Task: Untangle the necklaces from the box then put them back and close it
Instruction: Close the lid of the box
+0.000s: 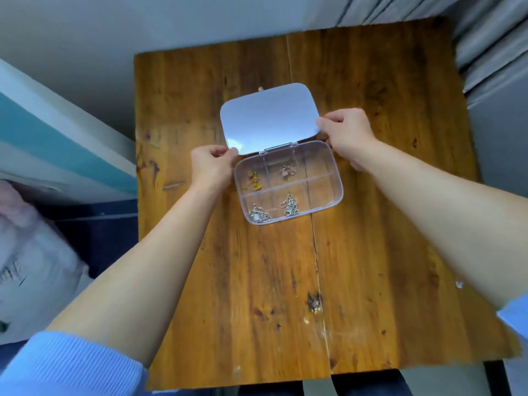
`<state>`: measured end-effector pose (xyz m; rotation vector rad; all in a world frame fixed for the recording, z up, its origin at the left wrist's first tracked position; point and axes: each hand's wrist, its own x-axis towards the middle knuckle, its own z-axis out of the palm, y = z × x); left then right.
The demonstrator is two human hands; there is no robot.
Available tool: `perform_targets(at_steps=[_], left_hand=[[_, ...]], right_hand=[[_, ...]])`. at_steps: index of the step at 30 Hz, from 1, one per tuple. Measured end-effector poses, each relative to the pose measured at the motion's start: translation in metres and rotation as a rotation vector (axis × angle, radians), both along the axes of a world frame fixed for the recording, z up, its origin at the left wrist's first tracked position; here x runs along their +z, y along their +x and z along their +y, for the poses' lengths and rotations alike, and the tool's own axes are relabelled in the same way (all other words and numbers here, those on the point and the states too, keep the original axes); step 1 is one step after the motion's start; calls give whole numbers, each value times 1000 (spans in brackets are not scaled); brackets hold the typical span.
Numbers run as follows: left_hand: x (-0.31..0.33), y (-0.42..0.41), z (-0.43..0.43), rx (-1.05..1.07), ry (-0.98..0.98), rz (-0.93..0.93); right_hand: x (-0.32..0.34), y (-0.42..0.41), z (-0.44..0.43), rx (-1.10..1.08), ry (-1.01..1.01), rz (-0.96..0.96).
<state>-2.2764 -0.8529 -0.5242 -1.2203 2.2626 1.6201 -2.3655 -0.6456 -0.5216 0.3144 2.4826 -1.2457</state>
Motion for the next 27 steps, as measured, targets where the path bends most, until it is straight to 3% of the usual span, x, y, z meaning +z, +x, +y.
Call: perform_targets(at_steps=[8,14,18,20,23,27], left_hand=[[-5,-18,-19,-60,0,28],[0,-12,-26,-162,-110,191],[0,9,-25,-207,-144,268],[0,23,-21,-210,-84,274],[0,43,-10,-92,176,213],[-8,59,1,-82,267,186]], right_hand=[[-5,1,-10,-131,-61,-52],[1,26,11,-19,-96,161],[-1,55,28,71,-6,298],[-4,72,33,89,29,366],[-8,92,36,124,77,429],[-17,112,37,233,135,435]])
